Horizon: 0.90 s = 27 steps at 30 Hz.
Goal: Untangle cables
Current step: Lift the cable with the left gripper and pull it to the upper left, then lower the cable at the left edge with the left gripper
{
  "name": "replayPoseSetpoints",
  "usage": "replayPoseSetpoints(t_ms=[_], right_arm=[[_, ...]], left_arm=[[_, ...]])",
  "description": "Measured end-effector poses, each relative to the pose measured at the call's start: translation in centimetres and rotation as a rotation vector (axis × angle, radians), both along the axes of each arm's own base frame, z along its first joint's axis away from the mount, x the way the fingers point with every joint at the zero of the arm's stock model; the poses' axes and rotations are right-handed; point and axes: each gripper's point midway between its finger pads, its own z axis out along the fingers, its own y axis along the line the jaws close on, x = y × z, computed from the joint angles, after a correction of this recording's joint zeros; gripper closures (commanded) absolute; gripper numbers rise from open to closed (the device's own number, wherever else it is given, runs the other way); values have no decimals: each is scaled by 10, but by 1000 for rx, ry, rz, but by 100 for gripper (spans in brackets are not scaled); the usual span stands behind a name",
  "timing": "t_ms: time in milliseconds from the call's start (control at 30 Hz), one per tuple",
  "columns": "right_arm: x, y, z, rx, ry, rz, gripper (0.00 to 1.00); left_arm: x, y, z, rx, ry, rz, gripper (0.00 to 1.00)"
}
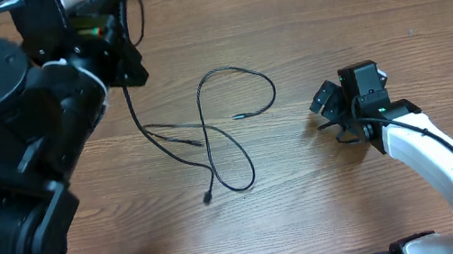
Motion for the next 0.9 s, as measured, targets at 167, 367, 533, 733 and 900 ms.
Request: replayPoseSetpoints(t_ms=[167, 367, 533, 733, 900], right_arm=[[0, 0, 0, 1, 0, 1, 0], [0, 0, 0, 0, 0, 0, 0], [0, 0, 0, 0, 0, 0, 0], [0, 0, 0, 0, 0, 1, 0], [0, 0, 0, 1, 0, 0, 0]], left_arm=[[19, 6, -24, 34, 75, 72, 96], [35, 25, -52, 113, 156, 210, 96], [47, 50, -61, 198, 168, 360, 96], [64, 87, -73, 322, 197, 513, 96], [79, 125, -88, 375, 249, 621, 96]])
